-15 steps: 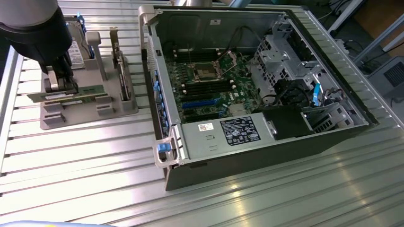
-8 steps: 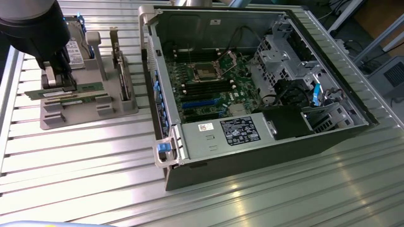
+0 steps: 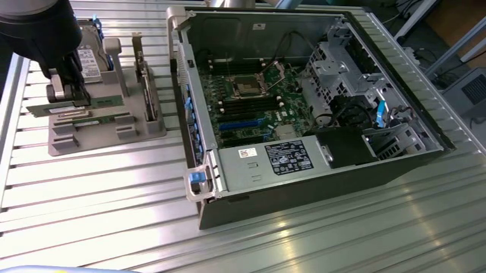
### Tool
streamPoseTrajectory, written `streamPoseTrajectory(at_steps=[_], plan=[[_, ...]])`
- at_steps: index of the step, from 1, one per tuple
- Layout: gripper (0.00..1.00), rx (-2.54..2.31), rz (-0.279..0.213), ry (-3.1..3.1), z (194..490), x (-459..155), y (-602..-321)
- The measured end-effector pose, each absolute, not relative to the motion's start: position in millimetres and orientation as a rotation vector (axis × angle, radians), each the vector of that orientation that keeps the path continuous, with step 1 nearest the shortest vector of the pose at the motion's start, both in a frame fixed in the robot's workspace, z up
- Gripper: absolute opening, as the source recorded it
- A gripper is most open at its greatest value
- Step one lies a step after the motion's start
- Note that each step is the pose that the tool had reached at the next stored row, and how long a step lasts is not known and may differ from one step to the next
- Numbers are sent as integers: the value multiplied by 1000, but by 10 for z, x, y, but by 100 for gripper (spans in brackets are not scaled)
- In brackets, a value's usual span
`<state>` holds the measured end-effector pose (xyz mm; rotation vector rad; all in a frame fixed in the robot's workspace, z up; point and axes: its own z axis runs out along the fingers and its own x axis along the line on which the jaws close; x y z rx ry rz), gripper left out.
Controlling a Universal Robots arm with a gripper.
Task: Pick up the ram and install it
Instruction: 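Pick up the ram and move it above insertion slot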
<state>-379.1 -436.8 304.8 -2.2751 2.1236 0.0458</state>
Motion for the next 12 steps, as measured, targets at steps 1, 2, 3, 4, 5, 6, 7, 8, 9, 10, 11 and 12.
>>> streamPoseTrajectory(at_steps=[1,2,3,4,5,6,7,8,9,10,11,12], plan=[[12,-2275,46,2124,3058,-3791,-4368],[12,-2275,46,2123,3062,-3791,-4368],[12,-2275,46,2124,3071,-3791,-4368],[12,-2275,46,2124,3084,-3791,-4368],[12,-2275,46,2124,3100,-3791,-4368],[12,-2275,46,2124,3112,-3791,-4368],[12,-2275,46,2124,3119,-3791,-4368],[12,-2275,46,2123,3126,-3791,-4368],[12,-2275,46,2124,3139,-3791,-4368],[12,-2275,46,2124,3150,-3791,-4368],[12,-2275,46,2124,3159,-3791,-4368],[12,-2275,46,2124,3165,-3791,-4368]])
